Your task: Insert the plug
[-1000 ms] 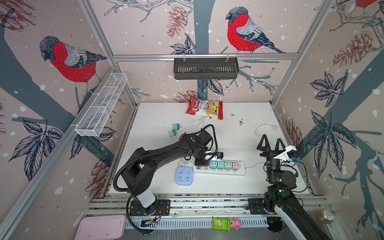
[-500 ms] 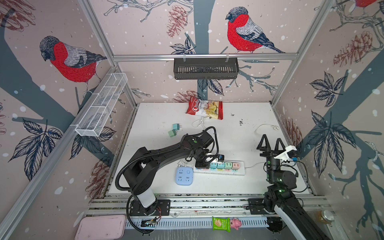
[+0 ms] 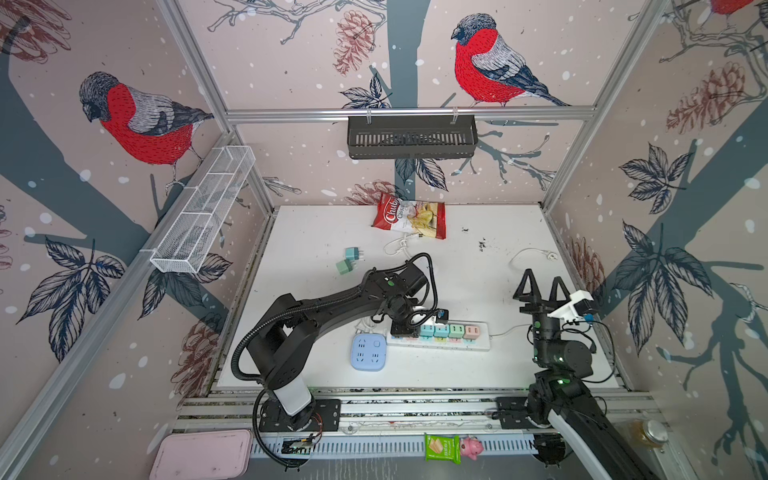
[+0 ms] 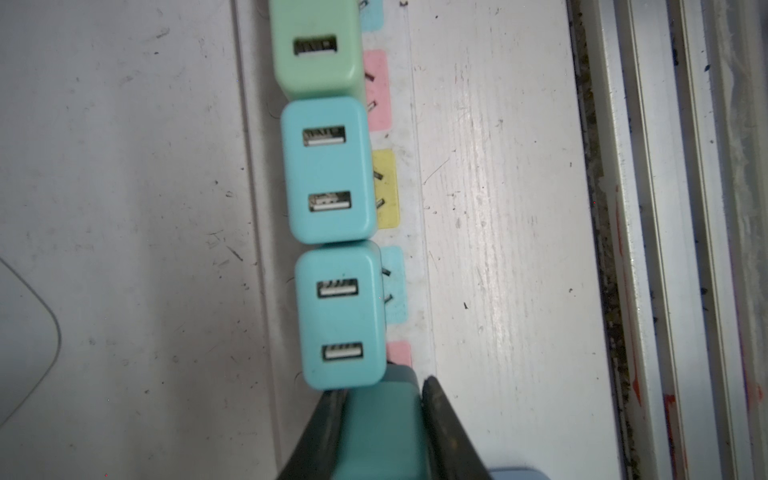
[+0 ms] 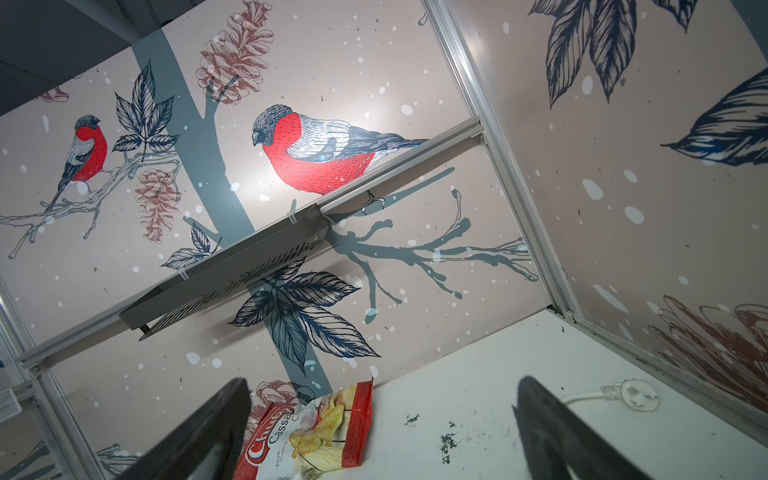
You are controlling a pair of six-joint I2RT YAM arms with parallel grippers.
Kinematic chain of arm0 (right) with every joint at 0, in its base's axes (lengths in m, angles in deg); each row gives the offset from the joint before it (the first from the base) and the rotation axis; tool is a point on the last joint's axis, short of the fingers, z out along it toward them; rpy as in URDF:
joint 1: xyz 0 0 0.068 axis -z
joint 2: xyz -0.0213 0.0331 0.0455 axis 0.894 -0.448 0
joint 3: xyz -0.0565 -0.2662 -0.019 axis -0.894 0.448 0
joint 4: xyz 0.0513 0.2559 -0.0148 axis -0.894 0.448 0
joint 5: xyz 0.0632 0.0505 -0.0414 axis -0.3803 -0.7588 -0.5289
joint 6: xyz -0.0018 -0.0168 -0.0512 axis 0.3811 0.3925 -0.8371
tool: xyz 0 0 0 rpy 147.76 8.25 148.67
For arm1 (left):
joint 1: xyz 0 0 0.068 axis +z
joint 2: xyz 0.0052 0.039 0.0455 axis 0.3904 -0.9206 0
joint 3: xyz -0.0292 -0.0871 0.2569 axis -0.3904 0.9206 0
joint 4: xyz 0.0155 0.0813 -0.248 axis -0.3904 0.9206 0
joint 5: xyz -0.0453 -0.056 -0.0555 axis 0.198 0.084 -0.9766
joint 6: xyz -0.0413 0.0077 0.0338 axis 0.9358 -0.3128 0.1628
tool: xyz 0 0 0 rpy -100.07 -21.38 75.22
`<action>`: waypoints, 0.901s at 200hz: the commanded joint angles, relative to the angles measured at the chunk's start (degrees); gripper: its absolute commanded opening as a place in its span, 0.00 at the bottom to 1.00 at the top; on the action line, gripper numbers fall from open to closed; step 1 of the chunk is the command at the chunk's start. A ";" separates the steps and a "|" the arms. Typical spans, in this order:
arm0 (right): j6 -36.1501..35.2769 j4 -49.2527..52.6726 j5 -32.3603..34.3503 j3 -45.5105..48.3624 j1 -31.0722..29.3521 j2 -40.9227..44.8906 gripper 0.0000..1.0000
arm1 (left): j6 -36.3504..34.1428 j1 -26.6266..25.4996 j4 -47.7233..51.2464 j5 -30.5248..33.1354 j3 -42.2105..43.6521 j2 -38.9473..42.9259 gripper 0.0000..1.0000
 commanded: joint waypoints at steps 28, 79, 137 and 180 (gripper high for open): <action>0.41 -0.98 -0.74 10.37 0.14 0.11 1.00 | -0.91 0.00 -4.34 1.26 1.50 2.49 0.00; 0.53 -0.91 -0.87 10.35 0.23 0.08 1.00 | -1.49 -0.05 -2.30 1.03 0.64 0.95 0.00; 0.83 -0.77 -0.72 10.29 0.45 0.05 1.00 | -1.98 -0.42 -0.20 1.99 0.16 -0.32 0.00; 0.95 -0.75 -0.92 10.30 0.66 0.03 1.00 | -2.19 -0.62 1.19 2.34 -0.46 -0.22 0.00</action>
